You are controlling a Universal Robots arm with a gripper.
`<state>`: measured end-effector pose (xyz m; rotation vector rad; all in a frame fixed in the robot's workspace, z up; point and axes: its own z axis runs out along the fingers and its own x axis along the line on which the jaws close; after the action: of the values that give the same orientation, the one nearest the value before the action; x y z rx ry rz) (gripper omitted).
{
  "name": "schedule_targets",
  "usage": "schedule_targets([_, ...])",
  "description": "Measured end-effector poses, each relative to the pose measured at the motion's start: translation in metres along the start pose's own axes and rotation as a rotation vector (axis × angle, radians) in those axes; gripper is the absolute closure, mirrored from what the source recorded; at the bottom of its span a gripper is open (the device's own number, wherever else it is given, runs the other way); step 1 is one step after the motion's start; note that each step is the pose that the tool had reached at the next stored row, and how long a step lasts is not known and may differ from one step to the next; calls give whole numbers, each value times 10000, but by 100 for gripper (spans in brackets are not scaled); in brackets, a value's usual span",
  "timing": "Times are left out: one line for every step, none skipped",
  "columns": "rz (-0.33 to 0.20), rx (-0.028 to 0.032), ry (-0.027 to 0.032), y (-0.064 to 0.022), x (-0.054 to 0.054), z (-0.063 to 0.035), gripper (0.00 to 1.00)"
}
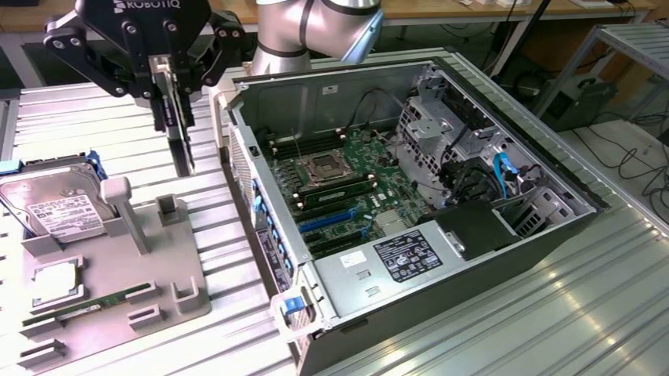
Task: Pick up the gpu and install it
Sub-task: 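Pick up the gpu and move the gpu toward the slot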
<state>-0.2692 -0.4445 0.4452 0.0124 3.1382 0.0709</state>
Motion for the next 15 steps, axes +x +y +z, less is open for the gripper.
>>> schedule_targets([0, 0, 0, 0, -5, 0, 73])
schedule_targets([0, 0, 1, 0, -11, 0, 73])
schedule_targets([0, 0, 0, 0, -16, 0, 73])
schedule_targets([0, 0, 0, 0, -21, 0, 73])
schedule_targets([0, 0, 0, 0, -26, 0, 73])
schedule_targets([-1, 0, 0, 0, -31, 0, 73])
schedule_targets([0, 0, 0, 0, -36, 0, 73])
schedule_targets([0, -1, 0, 0, -43, 0, 73])
schedule_targets([0, 0, 0, 0, -47, 0, 73])
schedule_targets([0, 0, 0, 0, -57, 0, 73])
schedule_targets([0, 0, 0, 0, -61, 0, 73])
schedule_targets([0, 0, 0, 0, -66, 0, 73])
schedule_targets([0, -1, 0, 0, -71, 0, 73])
schedule_targets([0, -1, 0, 0, -75, 1, 73])
schedule_targets([0, 0, 0, 0, -79, 0, 73])
